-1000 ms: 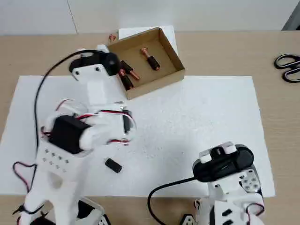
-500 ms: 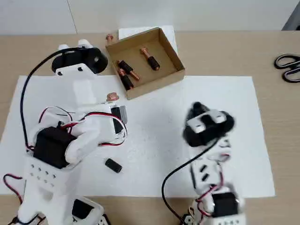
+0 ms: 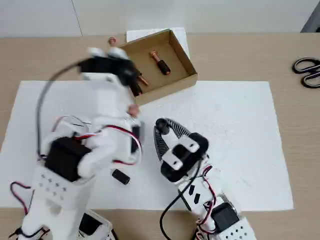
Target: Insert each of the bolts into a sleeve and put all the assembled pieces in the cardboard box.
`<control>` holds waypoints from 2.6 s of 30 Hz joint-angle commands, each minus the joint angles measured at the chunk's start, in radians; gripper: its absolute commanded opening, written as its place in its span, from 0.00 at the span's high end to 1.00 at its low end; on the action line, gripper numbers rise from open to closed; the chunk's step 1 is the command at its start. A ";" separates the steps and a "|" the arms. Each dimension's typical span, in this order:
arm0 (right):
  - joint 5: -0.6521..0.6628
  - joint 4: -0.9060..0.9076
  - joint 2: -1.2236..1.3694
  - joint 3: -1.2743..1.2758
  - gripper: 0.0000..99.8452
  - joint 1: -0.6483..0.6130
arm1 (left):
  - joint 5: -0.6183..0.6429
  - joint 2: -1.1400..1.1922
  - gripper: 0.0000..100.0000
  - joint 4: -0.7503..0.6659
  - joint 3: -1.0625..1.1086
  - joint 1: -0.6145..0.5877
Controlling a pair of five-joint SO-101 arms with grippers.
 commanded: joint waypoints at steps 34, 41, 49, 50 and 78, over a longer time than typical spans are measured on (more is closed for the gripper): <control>-0.149 0.058 -0.008 0.006 1.00 0.101 | 0.118 -0.632 0.99 -1.085 0.851 -0.052; -0.144 0.058 -0.004 0.006 1.00 0.021 | -0.029 -0.706 0.99 -1.370 1.075 0.040; -0.130 0.059 -0.001 0.006 1.00 0.019 | -0.066 -0.706 0.99 -1.504 1.075 -0.012; -0.112 0.059 -0.001 0.006 1.00 0.019 | -0.064 -0.706 0.99 -1.487 1.066 -0.021; -0.072 0.050 -0.008 0.006 1.00 0.010 | -0.061 -0.703 0.99 -1.192 1.073 0.123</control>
